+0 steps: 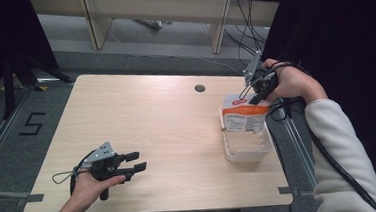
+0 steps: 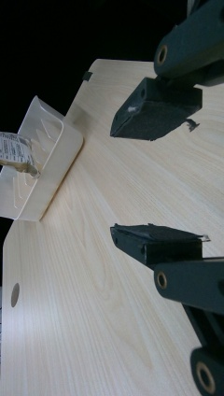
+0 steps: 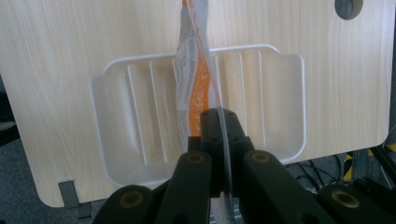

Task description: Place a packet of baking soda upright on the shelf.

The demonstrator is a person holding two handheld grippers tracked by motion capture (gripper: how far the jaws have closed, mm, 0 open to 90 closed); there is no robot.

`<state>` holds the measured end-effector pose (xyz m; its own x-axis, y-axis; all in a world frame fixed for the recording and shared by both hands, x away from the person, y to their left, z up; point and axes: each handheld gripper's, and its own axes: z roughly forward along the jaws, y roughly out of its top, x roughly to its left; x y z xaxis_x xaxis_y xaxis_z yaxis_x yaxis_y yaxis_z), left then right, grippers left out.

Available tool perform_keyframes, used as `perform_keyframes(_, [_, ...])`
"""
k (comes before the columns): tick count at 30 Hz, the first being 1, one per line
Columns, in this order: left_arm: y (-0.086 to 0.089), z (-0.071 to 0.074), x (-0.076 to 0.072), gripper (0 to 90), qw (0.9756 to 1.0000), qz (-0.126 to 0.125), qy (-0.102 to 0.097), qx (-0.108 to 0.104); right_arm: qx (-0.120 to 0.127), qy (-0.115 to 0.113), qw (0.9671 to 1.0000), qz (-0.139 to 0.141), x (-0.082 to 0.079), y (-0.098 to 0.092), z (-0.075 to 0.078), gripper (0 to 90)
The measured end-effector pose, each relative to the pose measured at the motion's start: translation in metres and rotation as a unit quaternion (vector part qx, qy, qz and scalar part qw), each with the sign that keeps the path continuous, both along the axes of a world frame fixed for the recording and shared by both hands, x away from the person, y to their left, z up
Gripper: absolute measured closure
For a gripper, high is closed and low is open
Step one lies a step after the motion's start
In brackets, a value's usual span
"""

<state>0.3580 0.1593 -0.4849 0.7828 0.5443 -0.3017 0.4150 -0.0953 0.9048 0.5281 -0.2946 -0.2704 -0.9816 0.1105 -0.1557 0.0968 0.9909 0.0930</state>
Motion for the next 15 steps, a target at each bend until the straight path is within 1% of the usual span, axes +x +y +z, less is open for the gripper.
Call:
perform_keyframes(7, [-0.0001,0.0000,0.0000,44.9,1.0000,0.000,0.000,0.000,-0.003,-0.002,1.0000,-0.007,-0.0005,-0.0034,0.0007,90.0])
perform_keyframes(8, [-0.0001,0.0001,0.0002,44.9,1.0000,-0.001,-0.001,0.000,-0.002,-0.002,1.0000,-0.004,0.0005,-0.0039,0.0004,90.0])
perform_keyframes(11, [-0.0001,0.0001,0.0000,44.8,1.0000,0.001,0.000,-0.001,-0.003,-0.001,1.0000,-0.004,0.0003,-0.0045,0.0003,90.0])
perform_keyframes(12, [0.0000,0.0003,0.0000,44.9,1.0000,0.001,0.000,0.002,-0.005,0.000,1.0000,-0.006,0.0001,-0.0044,0.0004,90.0])
perform_keyframes(15, [0.0001,0.0003,0.0001,44.9,1.0000,0.001,0.001,0.002,-0.010,0.002,0.9999,-0.004,0.0005,-0.0050,-0.0003,90.0])
